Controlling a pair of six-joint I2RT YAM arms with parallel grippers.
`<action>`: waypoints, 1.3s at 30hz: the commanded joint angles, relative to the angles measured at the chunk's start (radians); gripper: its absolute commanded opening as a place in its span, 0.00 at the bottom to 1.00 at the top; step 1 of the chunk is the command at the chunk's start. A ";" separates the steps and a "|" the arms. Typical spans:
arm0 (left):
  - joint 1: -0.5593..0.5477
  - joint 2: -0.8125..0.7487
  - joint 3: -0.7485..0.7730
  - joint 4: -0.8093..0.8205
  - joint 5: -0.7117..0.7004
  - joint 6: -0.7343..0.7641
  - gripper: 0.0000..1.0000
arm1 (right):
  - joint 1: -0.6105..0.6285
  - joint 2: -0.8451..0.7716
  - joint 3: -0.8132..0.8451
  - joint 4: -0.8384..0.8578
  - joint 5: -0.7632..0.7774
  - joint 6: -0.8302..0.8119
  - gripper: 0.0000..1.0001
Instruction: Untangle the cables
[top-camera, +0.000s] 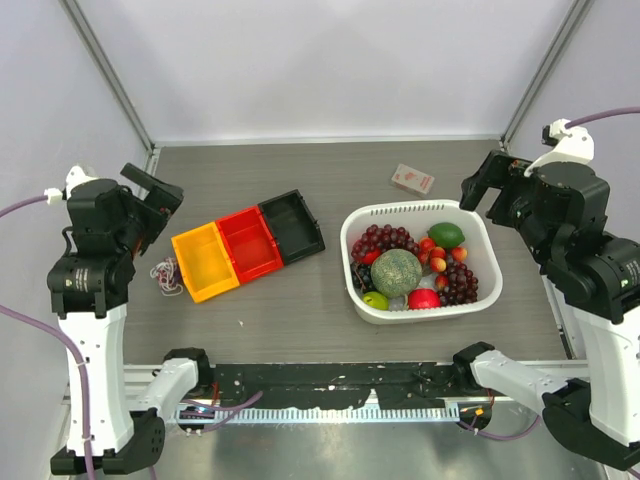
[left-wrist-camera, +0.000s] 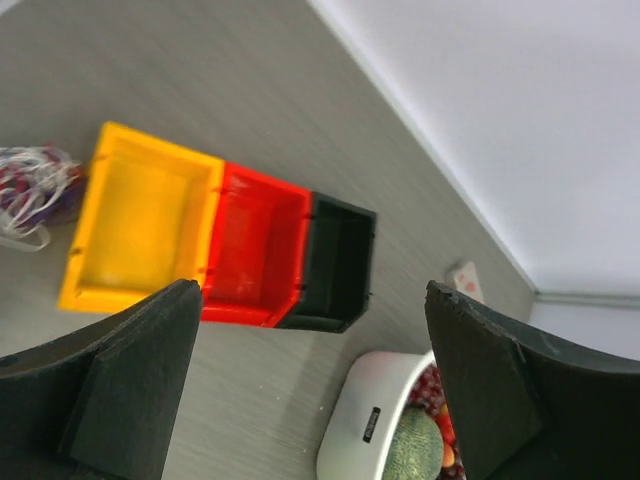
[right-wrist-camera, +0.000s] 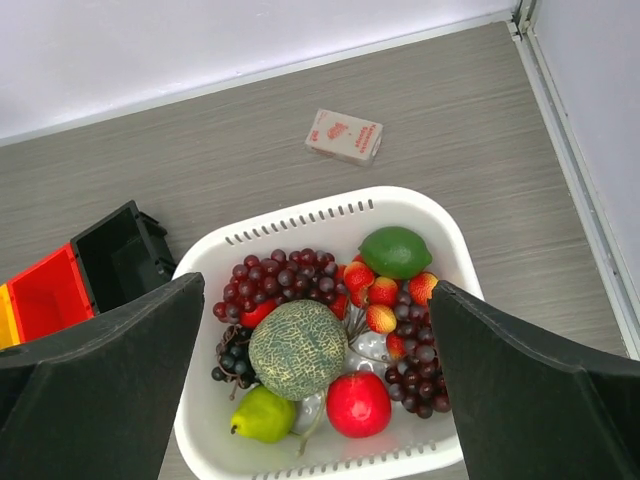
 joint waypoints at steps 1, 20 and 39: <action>0.006 0.047 0.048 -0.218 -0.242 -0.091 1.00 | 0.003 0.024 0.023 0.028 0.019 -0.026 0.99; 0.457 0.507 -0.301 0.027 -0.083 -0.218 1.00 | 0.003 -0.114 -0.108 0.085 -0.265 -0.049 0.99; 0.464 0.837 -0.314 0.107 -0.049 -0.129 0.88 | 0.003 -0.131 -0.138 0.111 -0.231 -0.040 0.99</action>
